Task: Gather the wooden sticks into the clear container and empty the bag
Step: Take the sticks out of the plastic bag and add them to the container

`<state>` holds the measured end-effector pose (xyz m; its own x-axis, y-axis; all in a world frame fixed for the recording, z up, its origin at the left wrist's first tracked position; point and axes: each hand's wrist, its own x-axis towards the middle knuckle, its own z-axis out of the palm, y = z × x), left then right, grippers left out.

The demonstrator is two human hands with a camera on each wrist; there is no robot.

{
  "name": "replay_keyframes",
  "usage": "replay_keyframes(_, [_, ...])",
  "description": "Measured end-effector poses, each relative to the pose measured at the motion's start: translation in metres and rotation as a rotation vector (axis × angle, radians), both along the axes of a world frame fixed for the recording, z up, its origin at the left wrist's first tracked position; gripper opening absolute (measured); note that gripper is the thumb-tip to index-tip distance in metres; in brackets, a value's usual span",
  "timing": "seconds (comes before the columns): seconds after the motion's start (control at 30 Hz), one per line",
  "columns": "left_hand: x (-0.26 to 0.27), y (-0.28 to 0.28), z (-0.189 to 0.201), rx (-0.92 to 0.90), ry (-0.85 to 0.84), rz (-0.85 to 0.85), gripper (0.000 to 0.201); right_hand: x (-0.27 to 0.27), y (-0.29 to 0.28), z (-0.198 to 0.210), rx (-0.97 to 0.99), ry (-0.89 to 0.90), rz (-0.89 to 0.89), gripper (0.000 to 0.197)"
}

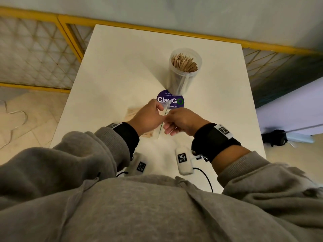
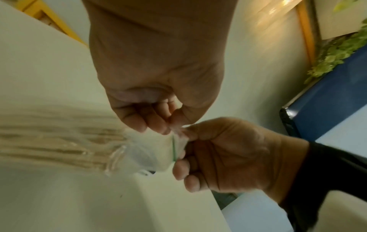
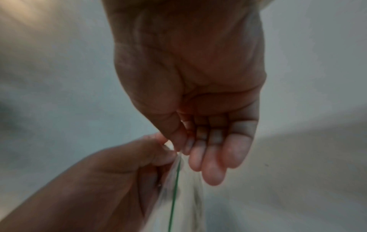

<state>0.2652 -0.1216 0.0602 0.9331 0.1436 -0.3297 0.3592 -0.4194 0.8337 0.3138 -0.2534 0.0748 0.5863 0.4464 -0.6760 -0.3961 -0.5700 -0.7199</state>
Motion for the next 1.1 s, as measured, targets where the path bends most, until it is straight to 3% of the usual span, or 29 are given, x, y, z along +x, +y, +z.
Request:
replay_keyframes(0.1, [-0.004,-0.005,0.025,0.299,-0.091,-0.030,0.025,0.001,0.007,0.024,-0.104,-0.169,0.154,0.015])
replay_keyframes(0.2, [-0.009,0.009,0.057,0.534,-0.220,0.074,0.026,0.013,-0.002,0.041,-0.255,-0.322,0.217,0.021])
replay_keyframes(0.3, [-0.018,0.033,0.077,0.604,-0.252,0.203,0.028,0.021,-0.013,0.060,-0.282,-0.394,0.162,0.025])
replay_keyframes(0.4, [-0.032,0.036,0.075,0.576,-0.201,0.202,0.025,0.023,-0.007,0.078,-0.229,-0.484,0.186,0.025])
replay_keyframes(0.5, [-0.042,0.040,0.057,0.239,-0.177,0.368,0.021,0.022,0.006,0.091,-0.144,-0.563,0.196,0.015])
replay_keyframes(0.6, [-0.059,0.045,0.029,-0.209,0.025,0.535,0.052,0.017,0.023,0.100,-0.112,-0.605,0.285,0.013])
replay_keyframes(0.67, [-0.071,0.047,0.012,-0.411,0.153,0.497,0.072,0.014,0.036,0.110,-0.062,-0.683,0.289,0.015])
replay_keyframes(0.77, [-0.074,0.058,0.003,-0.570,0.244,0.366,0.089,0.011,0.045,0.128,0.236,-0.670,0.084,0.021])
replay_keyframes(0.9, [-0.061,0.071,0.026,-0.981,0.044,0.318,0.086,0.000,0.038,0.139,0.570,-0.558,-0.139,0.026])
replay_keyframes(1.0, [-0.050,0.090,0.046,-1.292,-0.211,0.299,0.085,-0.005,0.032,0.131,0.510,-0.480,-0.176,0.027])
replay_keyframes(1.1, [-0.040,0.102,0.058,-1.370,-0.280,0.355,0.080,-0.009,0.029,0.118,0.327,-0.499,-0.171,0.022])
